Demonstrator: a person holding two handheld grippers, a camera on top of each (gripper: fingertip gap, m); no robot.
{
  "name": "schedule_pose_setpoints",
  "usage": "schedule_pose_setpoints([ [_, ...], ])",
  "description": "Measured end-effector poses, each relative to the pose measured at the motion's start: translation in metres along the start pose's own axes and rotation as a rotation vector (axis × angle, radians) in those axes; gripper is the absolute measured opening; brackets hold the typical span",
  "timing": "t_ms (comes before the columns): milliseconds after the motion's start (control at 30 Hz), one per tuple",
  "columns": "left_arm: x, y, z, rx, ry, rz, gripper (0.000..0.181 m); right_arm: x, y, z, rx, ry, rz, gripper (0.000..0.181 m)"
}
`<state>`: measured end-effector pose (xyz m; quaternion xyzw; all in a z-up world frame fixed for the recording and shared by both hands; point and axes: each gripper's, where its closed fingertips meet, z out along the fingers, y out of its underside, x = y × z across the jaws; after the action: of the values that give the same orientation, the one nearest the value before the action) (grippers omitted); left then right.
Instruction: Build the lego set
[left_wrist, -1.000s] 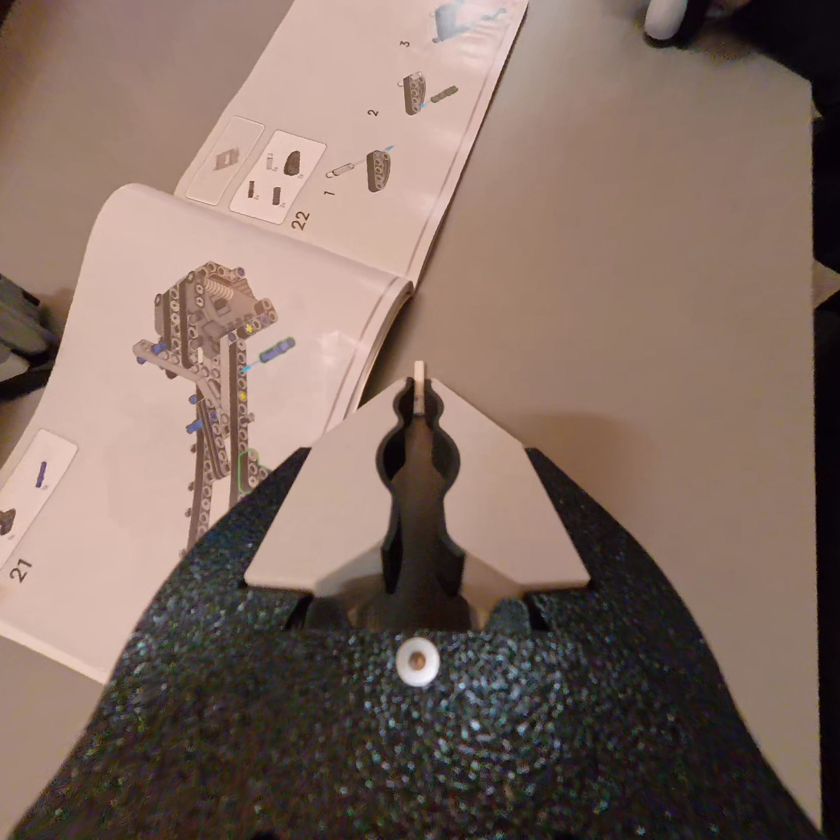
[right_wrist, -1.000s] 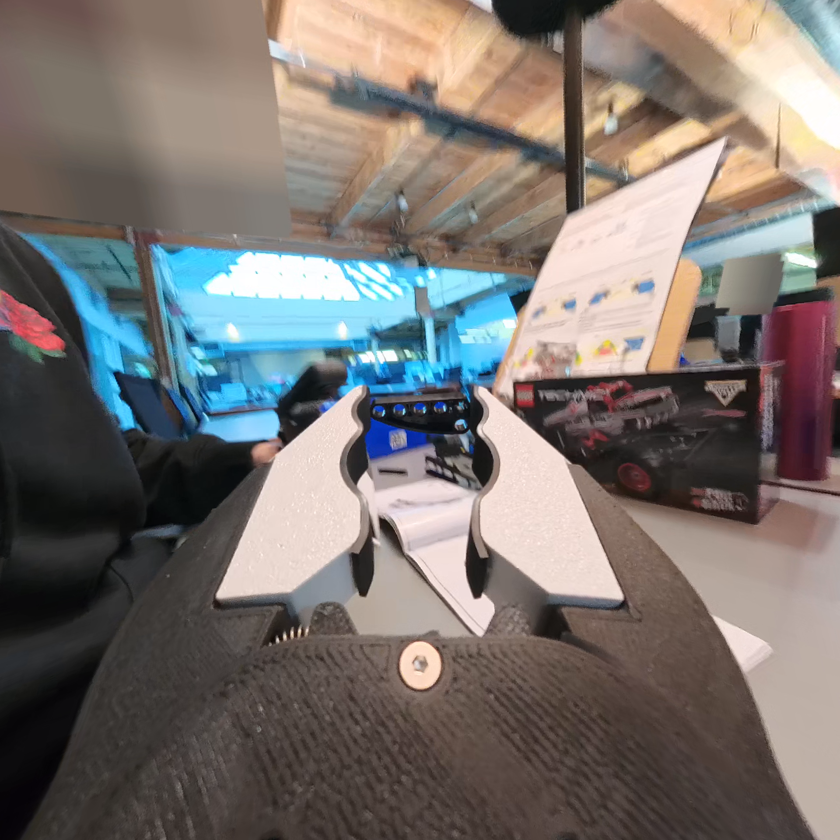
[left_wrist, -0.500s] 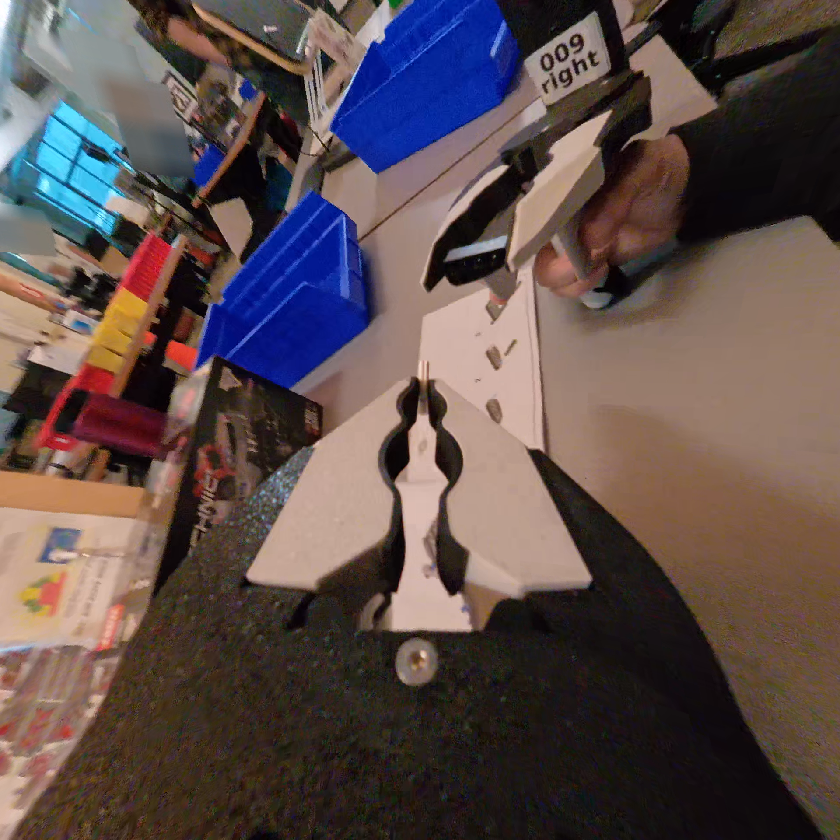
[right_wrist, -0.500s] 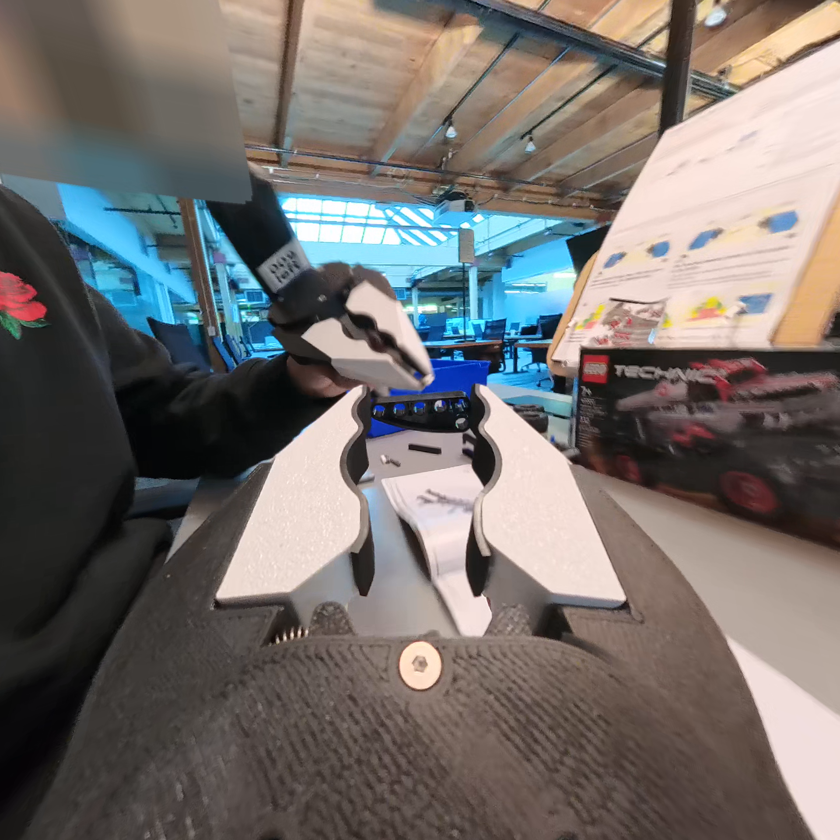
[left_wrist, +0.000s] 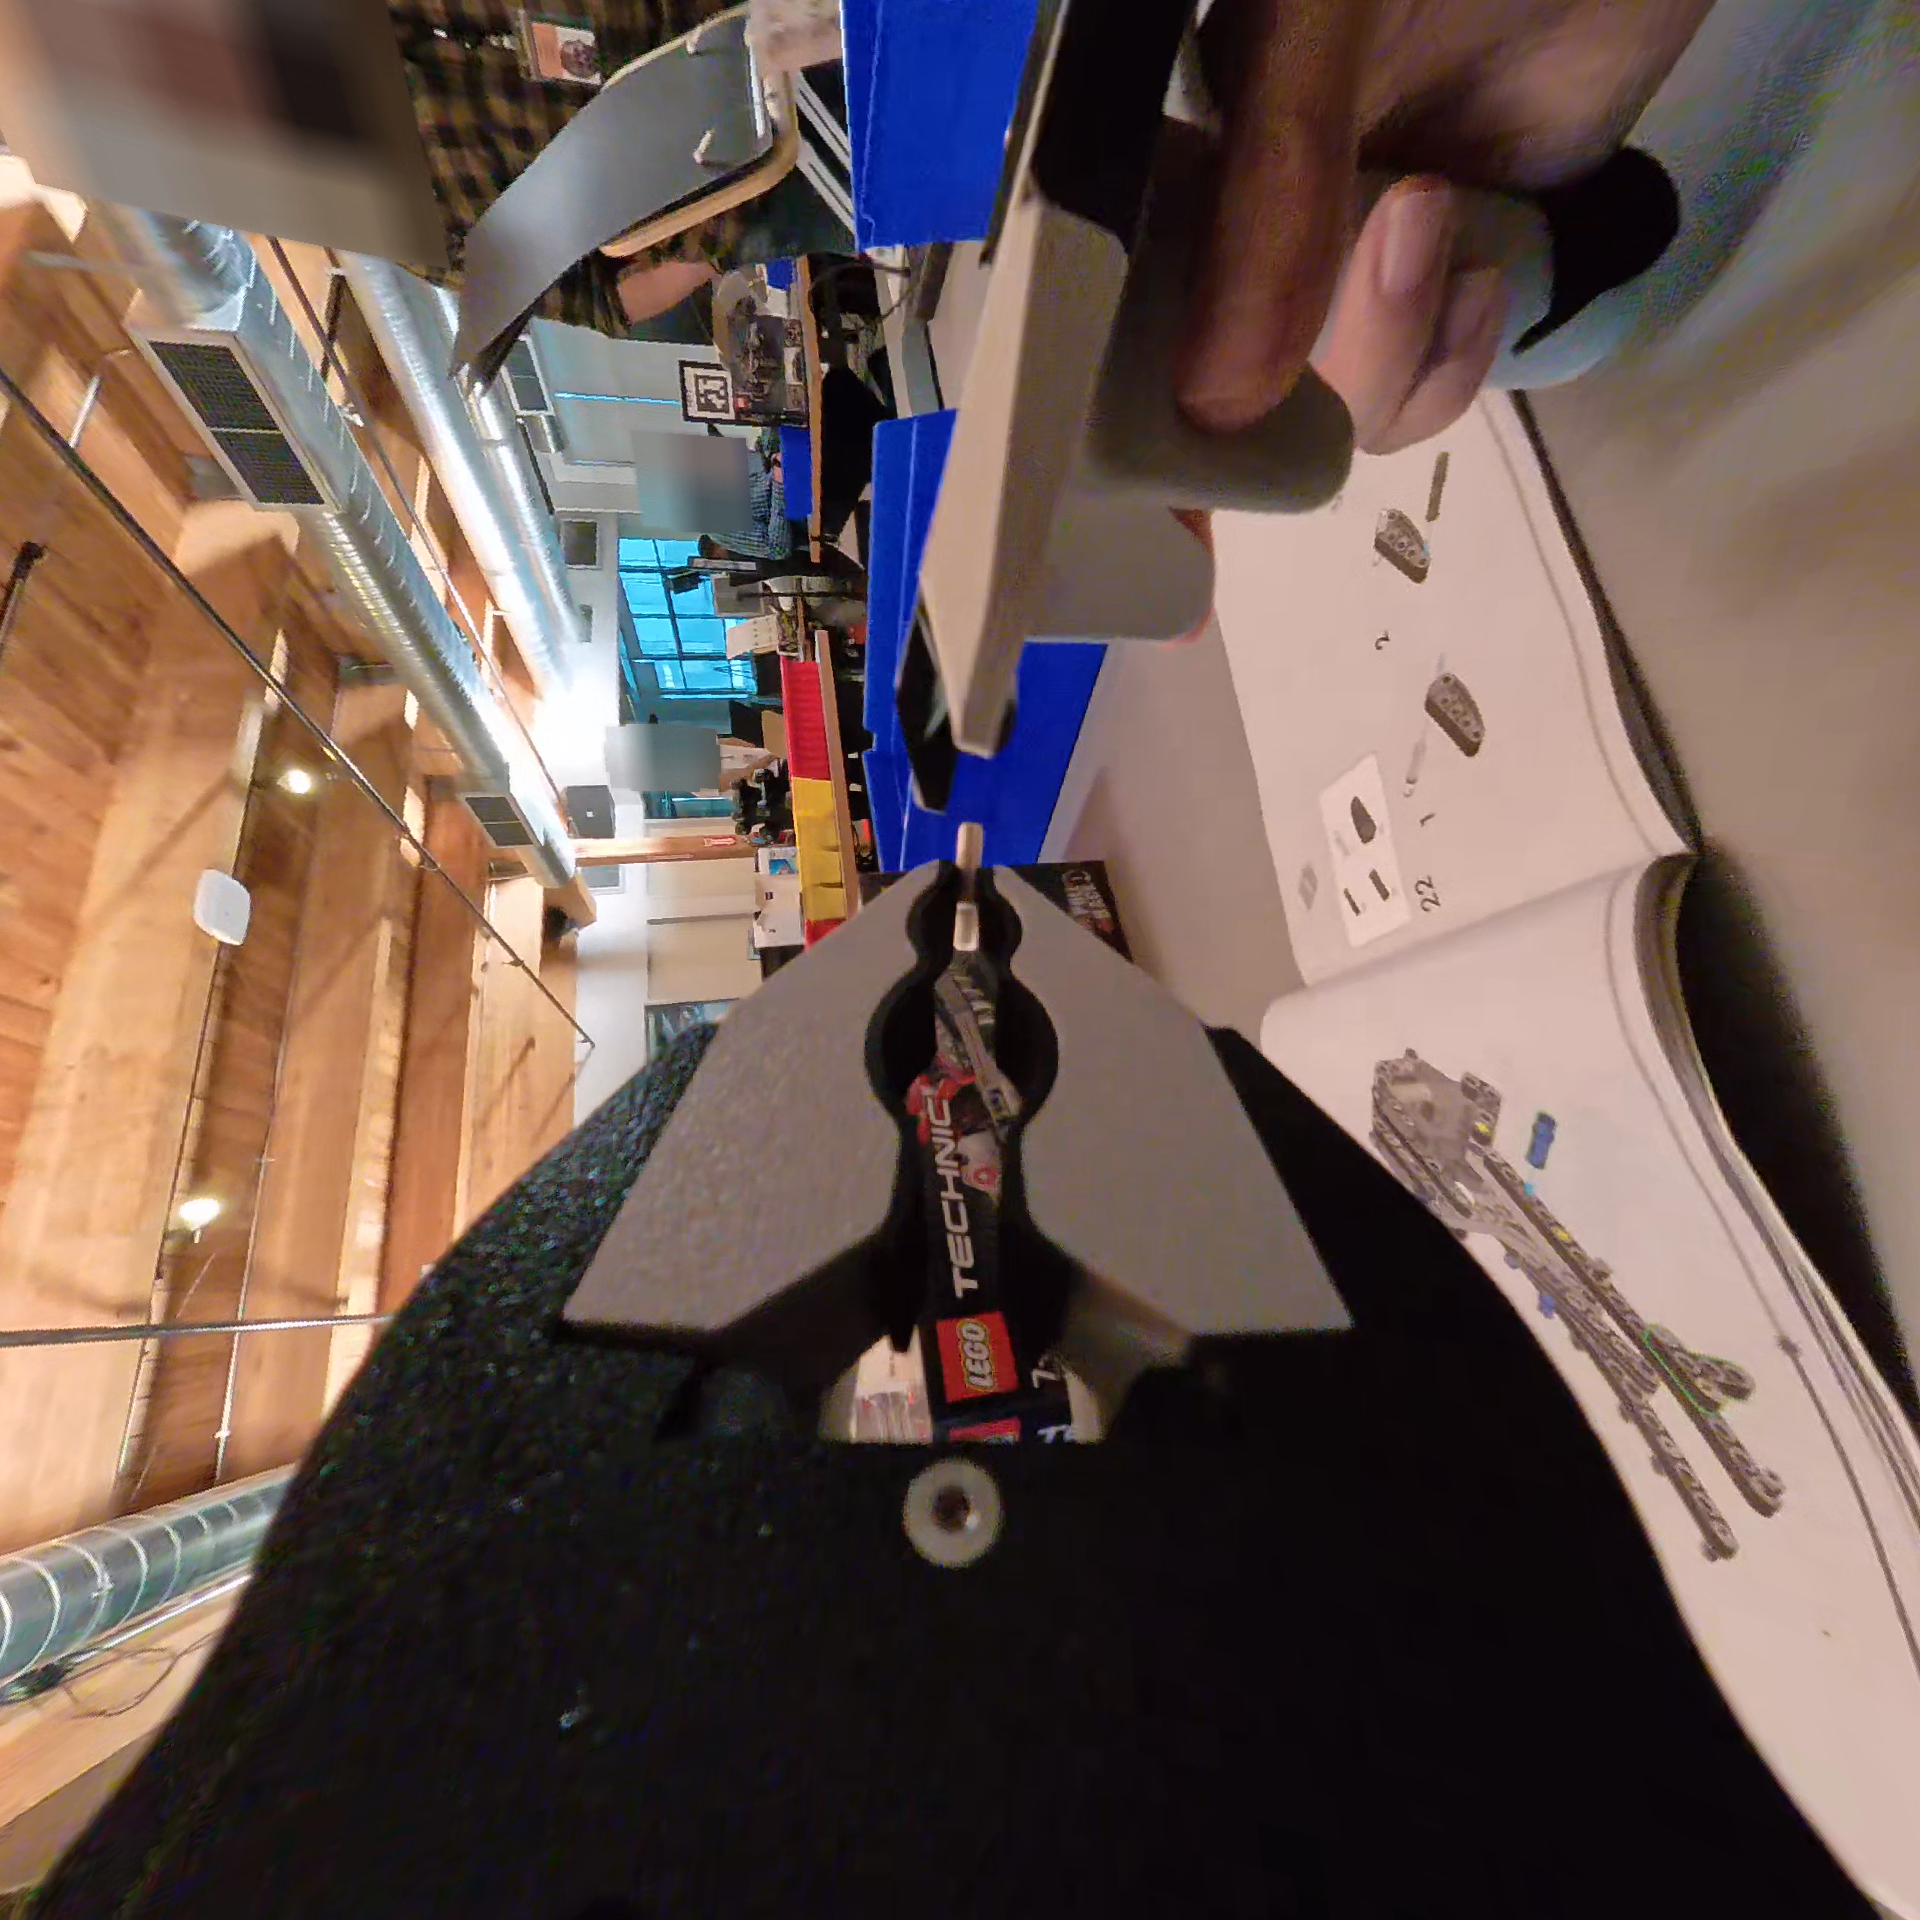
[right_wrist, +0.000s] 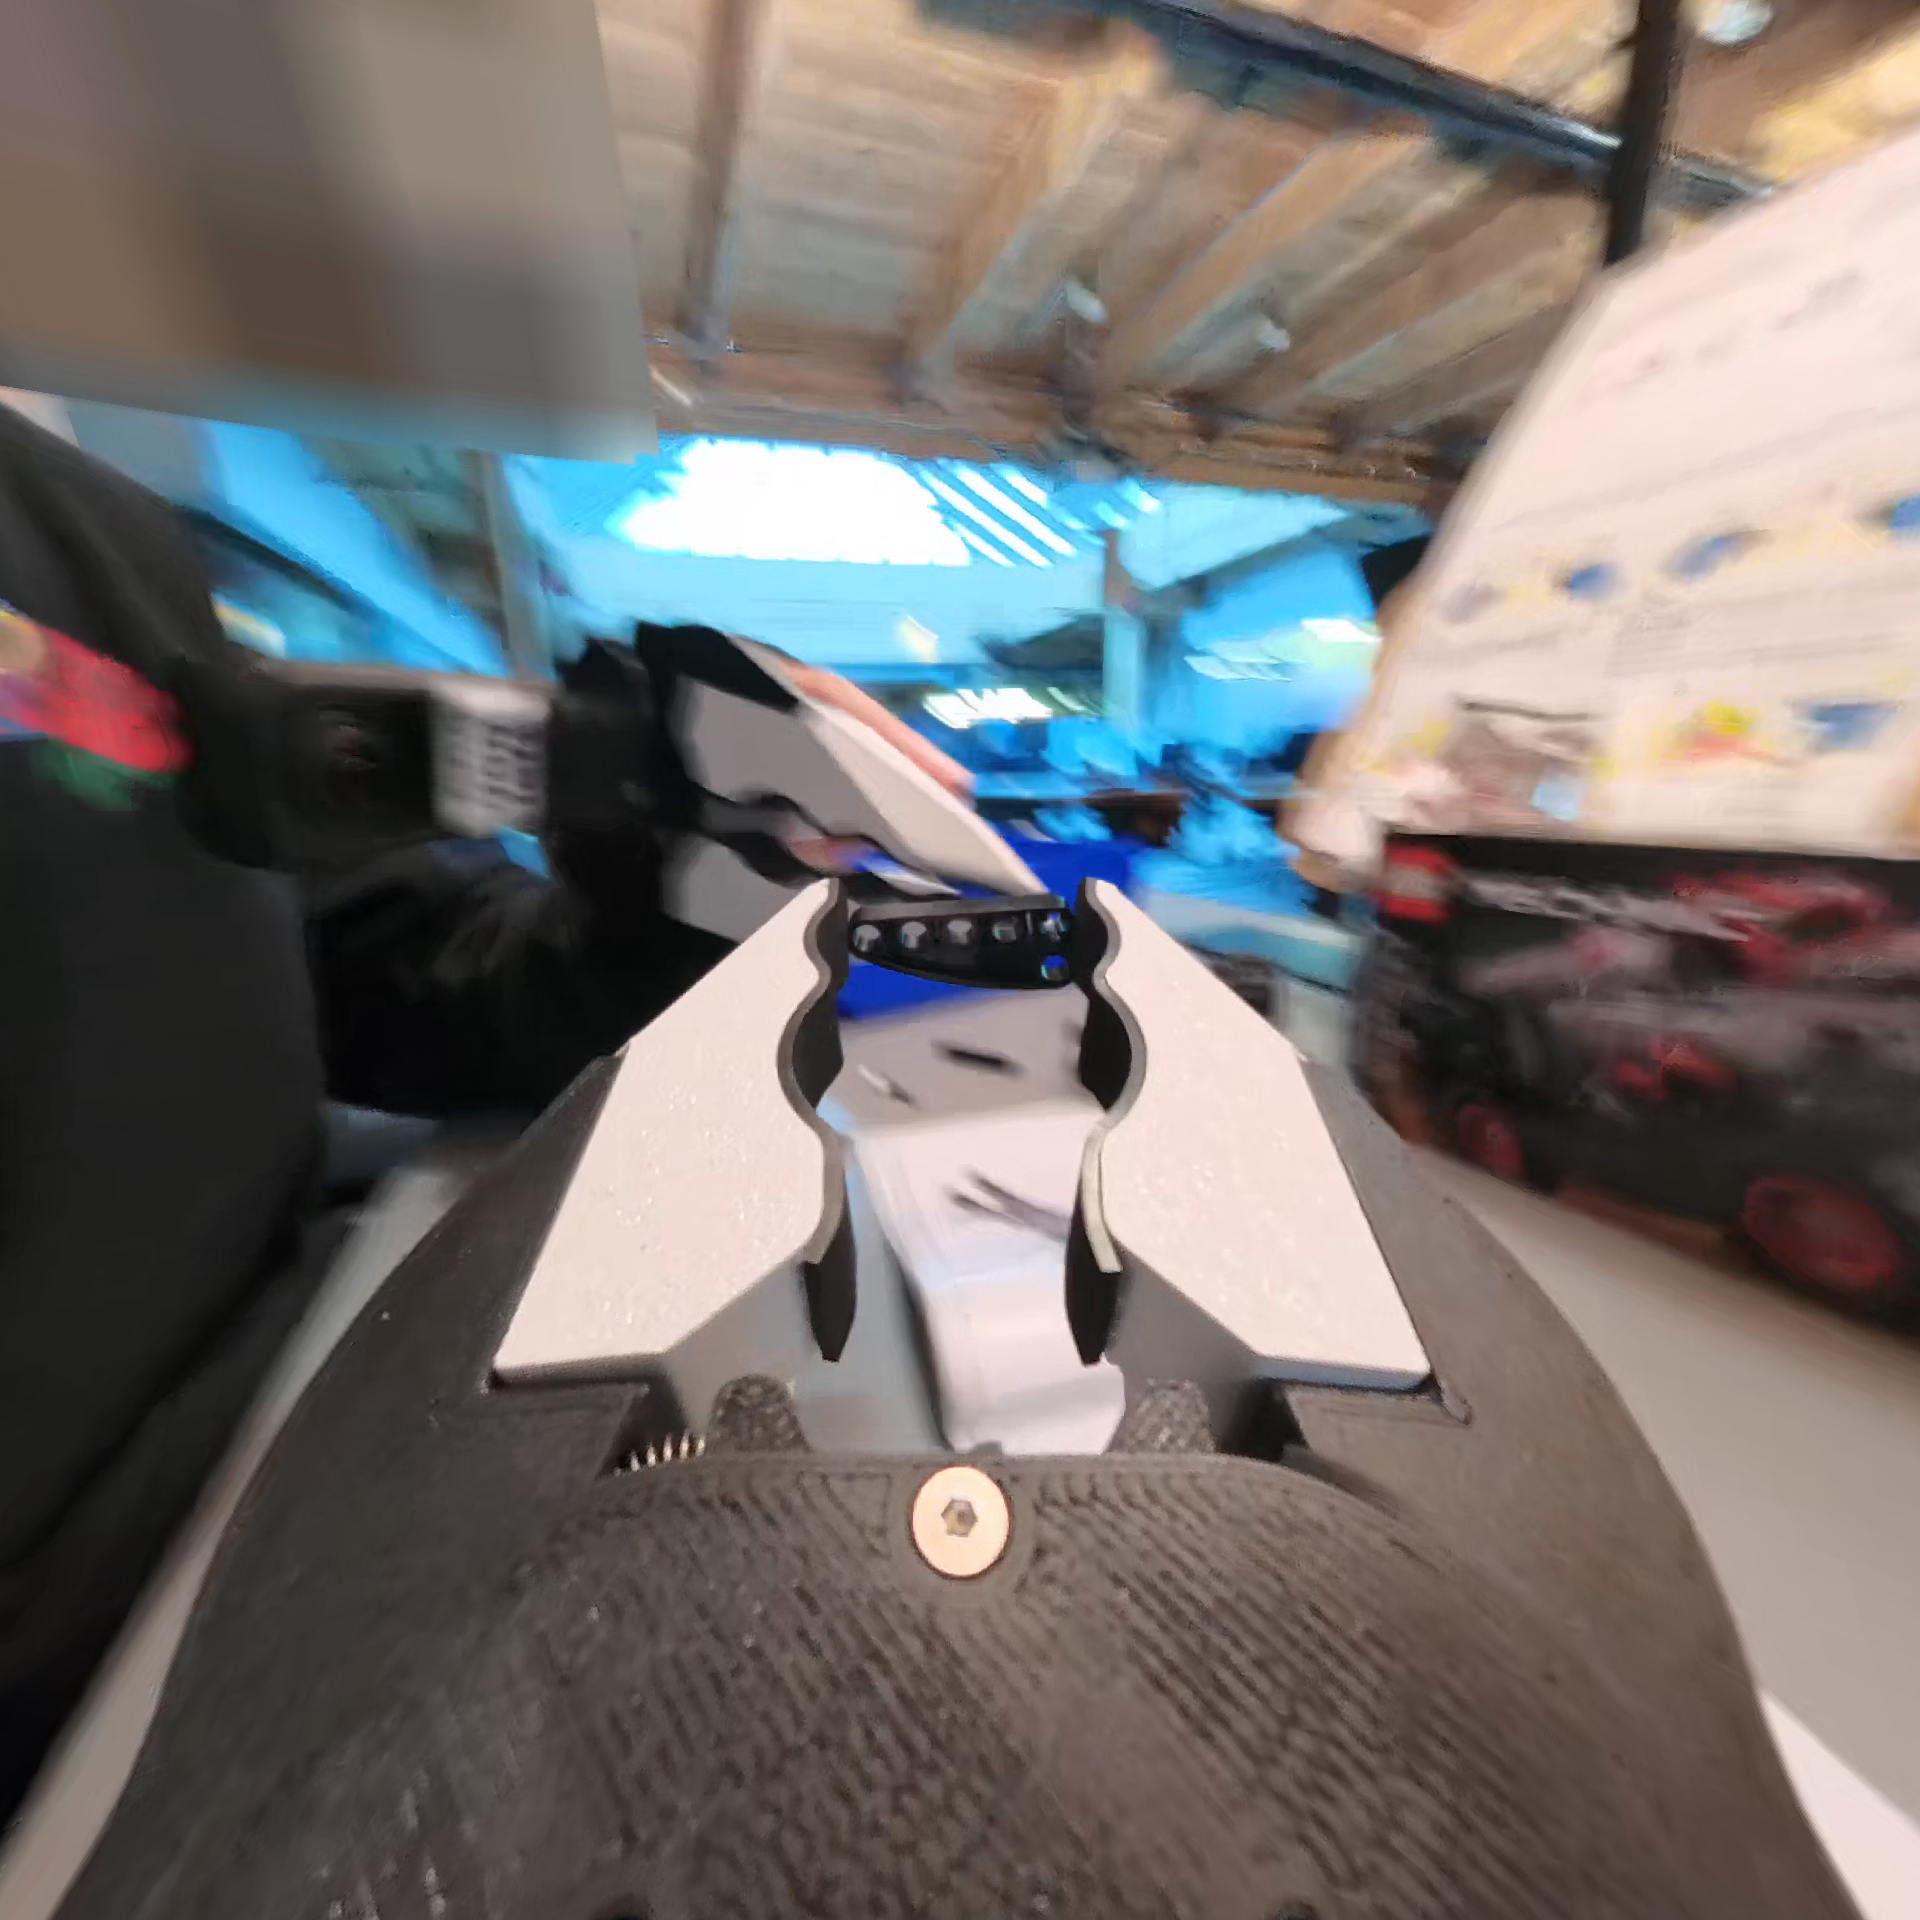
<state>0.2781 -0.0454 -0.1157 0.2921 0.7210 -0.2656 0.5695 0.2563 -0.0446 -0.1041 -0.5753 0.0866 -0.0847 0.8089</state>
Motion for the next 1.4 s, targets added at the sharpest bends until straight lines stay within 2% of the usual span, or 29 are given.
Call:
schedule_pose_setpoints([
  [33,-0.001,0.000,0.000,-0.003,-0.014,0.011,0.000,0.004,0.010,0.000,-0.048,0.011,0.006,0.042],
  [133,0.001,-0.003,0.001,0.001,-0.013,0.028,0.001,-0.001,0.020,0.001,-0.095,-0.032,0.032,0.042],
  [267,0.006,-0.004,0.003,-0.002,-0.005,0.059,0.001,-0.003,0.012,-0.001,-0.039,-0.056,0.096,0.042],
  [933,0.003,-0.012,-0.001,-0.001,-0.039,0.140,0.001,-0.009,0.006,-0.004,-0.006,-0.132,0.219,0.042],
  [1133,0.003,-0.014,-0.002,-0.004,-0.093,0.283,0.001,-0.010,0.005,-0.005,0.008,-0.177,0.316,0.041],
  [1400,0.005,-0.017,-0.006,0.023,-0.169,0.385,0.001,-0.014,0.005,-0.007,0.030,-0.292,0.595,0.041],
])
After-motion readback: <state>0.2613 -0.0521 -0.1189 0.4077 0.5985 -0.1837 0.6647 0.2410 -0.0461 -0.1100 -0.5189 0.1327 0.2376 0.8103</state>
